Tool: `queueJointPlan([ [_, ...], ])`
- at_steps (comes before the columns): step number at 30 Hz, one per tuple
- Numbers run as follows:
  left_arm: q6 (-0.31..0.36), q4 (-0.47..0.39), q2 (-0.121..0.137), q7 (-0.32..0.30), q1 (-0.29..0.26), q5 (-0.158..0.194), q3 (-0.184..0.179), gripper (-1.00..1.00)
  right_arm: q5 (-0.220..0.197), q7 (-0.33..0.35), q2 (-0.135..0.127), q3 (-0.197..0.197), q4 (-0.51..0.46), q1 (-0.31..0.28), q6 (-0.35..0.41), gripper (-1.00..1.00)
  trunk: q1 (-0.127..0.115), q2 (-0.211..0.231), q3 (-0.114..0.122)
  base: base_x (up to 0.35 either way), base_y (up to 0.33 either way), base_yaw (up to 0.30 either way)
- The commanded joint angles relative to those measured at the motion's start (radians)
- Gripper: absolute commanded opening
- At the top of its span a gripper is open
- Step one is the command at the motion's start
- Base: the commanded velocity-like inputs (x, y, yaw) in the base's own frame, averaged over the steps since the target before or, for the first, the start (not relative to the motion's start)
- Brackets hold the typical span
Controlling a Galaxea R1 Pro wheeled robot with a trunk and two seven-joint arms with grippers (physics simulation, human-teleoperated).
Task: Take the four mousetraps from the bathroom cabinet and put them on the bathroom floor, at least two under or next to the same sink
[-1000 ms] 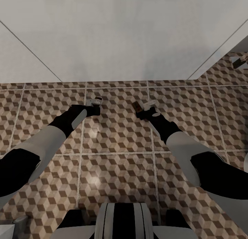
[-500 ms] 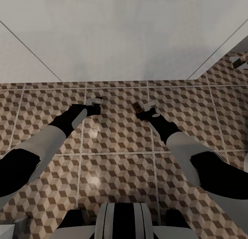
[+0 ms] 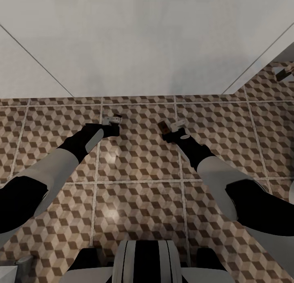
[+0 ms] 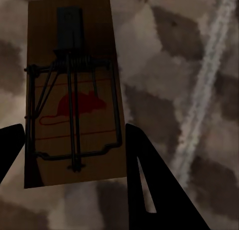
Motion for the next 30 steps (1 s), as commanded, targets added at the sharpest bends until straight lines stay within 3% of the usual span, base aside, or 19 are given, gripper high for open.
queueJointPlan([
  [1, 0.004, -0.002, 0.001, 0.005, -0.001, 0.003, -0.007, -1.00, 0.008, -0.005, 0.000, 0.003, -0.002, 0.000, 0.006, -1.00, 0.000, 0.000, 0.000, 0.000, 0.000, 0.000],
  [16, 0.004, 0.000, 0.001, 0.005, -0.001, 0.003, -0.007, -1.00, 0.008, -0.005, 0.000, 0.003, -0.003, 0.001, 0.000, -1.00, 0.000, 0.000, 0.000, 0.000, 0.000, 0.000],
  [30, 0.004, 0.003, 0.001, 0.005, -0.001, 0.003, -0.007, -1.00, 0.006, 0.003, -0.001, 0.005, -0.012, 0.001, -0.103, -1.00, 0.000, 0.000, 0.000, 0.000, 0.000, 0.000],
])
